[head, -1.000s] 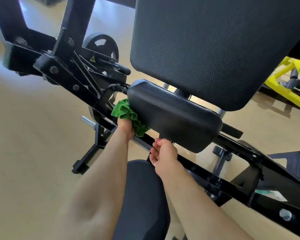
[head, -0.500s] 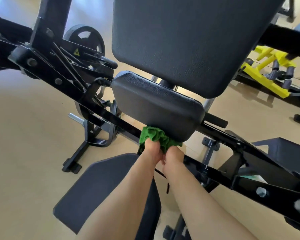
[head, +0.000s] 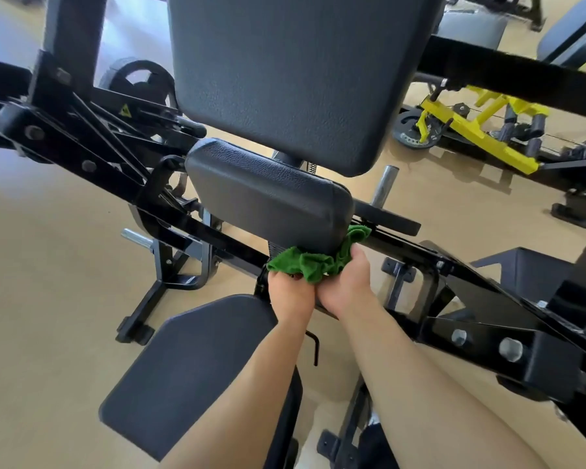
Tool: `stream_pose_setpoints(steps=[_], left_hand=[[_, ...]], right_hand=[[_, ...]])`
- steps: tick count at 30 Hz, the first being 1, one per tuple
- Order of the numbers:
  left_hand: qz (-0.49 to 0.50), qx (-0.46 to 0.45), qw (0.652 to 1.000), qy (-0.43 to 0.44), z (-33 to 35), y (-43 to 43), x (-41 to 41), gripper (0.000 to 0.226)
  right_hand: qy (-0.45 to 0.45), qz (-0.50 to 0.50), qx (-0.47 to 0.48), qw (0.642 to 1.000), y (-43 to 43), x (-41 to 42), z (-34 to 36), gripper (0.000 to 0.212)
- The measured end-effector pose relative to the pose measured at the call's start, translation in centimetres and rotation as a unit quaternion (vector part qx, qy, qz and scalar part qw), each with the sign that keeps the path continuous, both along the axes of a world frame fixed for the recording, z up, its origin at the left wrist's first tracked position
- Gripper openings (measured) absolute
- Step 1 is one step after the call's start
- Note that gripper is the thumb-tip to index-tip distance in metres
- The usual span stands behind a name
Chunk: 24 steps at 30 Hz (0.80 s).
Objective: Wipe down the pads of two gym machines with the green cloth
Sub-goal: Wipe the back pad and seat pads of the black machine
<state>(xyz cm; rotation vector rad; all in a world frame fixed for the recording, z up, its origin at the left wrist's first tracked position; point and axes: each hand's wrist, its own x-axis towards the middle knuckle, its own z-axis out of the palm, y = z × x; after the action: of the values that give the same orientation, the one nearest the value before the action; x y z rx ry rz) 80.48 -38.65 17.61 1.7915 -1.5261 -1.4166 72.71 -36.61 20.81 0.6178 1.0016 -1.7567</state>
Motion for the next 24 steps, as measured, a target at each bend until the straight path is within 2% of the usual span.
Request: stream_pose_setpoints(steps=[2,5,7,10,14,17,19,22,24], left_hand=[[0.066,0.029,0.995,0.066,1.1,0.5,0.6,0.008],[0.038,0.028,0.992,0.116,2.4,1.0,1.4,0.011],[-0.003,-0.004,0.995,0.102,3.3,1.1,1.7,0.012],[-0.074,-0.064,0.993,0.060,3.8,0.9,1.6,0.026],[-0.137,-0.097,0.986,0.014,4.8,-0.2,1.3,0.036],[-0.142,-0.083,0.984,0.071,6.2,-0.3,1.3,0.050],[-0.133,-0.076,0.982,0.109,7.0,-0.4,1.3,0.049],[-0.114,-0.078,0.979,0.150,8.3,-0.7,1.3,0.027],[-0.089,-0.092,0.977,0.171,9.0,-0.7,1.4,0.022]], right_hand=[[-0.019,-0.002,-0.010,1.000,0.0,-0.2,0.4,0.052],[-0.008,-0.021,-0.001,1.000,-0.2,0.1,1.4,0.048],[0.012,-0.031,0.019,0.999,-0.2,0.3,2.1,0.039],[0.063,-0.036,0.046,0.996,0.4,0.8,3.0,0.031],[0.202,-0.030,0.095,0.974,0.7,1.5,4.0,0.030],[0.338,-0.008,0.128,0.932,0.8,2.2,5.5,0.039],[0.431,0.023,0.136,0.892,0.6,2.7,6.7,0.044],[0.562,0.100,0.180,0.801,0.1,3.2,7.4,0.049],[0.624,0.129,0.229,0.736,-0.1,3.3,7.2,0.051]])
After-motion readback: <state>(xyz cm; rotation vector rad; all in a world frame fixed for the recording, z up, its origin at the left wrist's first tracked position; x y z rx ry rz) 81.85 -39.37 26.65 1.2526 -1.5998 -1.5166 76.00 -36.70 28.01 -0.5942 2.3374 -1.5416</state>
